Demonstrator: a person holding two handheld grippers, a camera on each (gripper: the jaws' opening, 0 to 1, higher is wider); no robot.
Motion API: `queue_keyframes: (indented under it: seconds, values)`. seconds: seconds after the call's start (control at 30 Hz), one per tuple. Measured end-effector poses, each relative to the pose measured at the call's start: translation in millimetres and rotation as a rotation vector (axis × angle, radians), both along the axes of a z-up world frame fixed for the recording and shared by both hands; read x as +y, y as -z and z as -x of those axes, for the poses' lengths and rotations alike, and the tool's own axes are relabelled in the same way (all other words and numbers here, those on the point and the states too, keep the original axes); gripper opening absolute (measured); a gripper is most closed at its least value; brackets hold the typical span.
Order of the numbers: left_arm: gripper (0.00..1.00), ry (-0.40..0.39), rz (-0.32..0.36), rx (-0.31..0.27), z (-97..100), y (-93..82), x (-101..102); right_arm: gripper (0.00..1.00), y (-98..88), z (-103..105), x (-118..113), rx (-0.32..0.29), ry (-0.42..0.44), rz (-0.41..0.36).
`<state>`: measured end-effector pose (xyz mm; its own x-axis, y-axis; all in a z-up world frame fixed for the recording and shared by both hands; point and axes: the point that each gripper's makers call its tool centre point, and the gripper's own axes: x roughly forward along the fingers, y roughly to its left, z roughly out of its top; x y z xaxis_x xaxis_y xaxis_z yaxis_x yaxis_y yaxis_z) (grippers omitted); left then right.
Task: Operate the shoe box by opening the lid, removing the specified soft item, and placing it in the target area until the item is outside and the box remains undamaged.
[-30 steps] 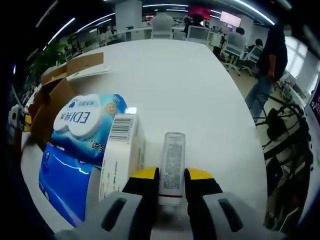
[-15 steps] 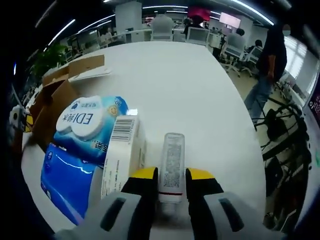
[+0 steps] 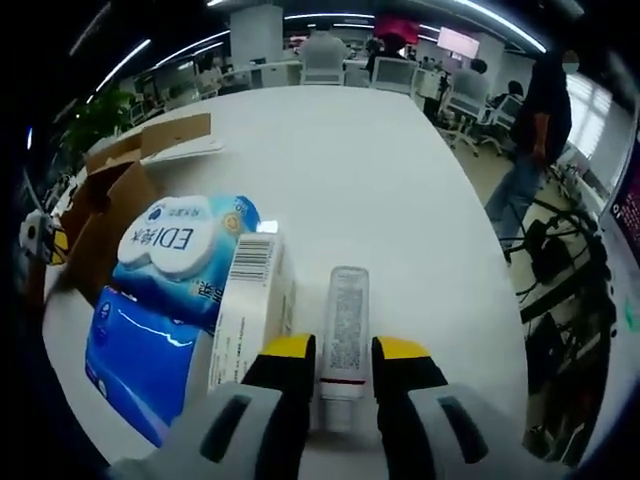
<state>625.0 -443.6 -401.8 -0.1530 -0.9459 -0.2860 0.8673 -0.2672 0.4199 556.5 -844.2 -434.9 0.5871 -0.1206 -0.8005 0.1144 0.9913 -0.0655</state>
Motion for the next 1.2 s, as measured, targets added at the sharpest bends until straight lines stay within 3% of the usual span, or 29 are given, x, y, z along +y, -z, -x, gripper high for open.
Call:
queue_keyframes:
  seconds: [0.1,0.33,0.63,1.2]
  values:
    - [0.07,0.000,0.000,0.000,0.0,0.2,0,0.23,-3.9,-1,1,-0.008,0.000,0.006]
    - [0.07,0.000,0.000,0.001,-0.1,0.3,0,0.26,-33.4,-10,5,-0.085,0.002,0.048]
    - [0.07,0.000,0.000,0.001,-0.1,0.2,1,0.29,-50.9,-22,17,-0.120,-0.034,0.080]
    - [0.07,0.001,0.000,-0.001,-0.1,0.0,1,0.35,-83.8,-56,81,-0.232,-0.151,0.067]
